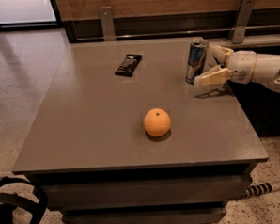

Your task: Knock redbull can over

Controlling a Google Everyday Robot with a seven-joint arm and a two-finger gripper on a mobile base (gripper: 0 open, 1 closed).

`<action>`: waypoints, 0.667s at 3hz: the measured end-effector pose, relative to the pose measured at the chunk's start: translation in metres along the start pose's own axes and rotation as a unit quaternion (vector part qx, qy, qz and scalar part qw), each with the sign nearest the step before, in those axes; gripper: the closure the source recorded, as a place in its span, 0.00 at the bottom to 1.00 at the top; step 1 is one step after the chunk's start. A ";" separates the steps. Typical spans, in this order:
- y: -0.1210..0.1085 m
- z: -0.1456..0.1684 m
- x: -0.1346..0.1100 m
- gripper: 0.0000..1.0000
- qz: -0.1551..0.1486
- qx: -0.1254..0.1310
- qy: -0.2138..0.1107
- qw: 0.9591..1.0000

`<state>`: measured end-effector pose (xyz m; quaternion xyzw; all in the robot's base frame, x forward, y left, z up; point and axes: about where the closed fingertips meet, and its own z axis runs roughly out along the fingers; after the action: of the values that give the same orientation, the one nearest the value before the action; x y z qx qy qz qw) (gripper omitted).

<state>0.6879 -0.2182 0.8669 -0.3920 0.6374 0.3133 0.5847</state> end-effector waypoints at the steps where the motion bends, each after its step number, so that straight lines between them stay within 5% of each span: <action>1: 0.004 -0.006 0.010 0.25 0.010 0.007 0.000 1.000; 2: 0.005 -0.003 0.009 0.49 0.010 0.004 -0.001 1.000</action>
Offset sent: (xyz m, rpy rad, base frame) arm -0.0060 -0.0048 -0.0074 0.0092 0.0121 -0.0158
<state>0.6820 -0.2195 0.8583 -0.3830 0.6420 0.3164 0.5840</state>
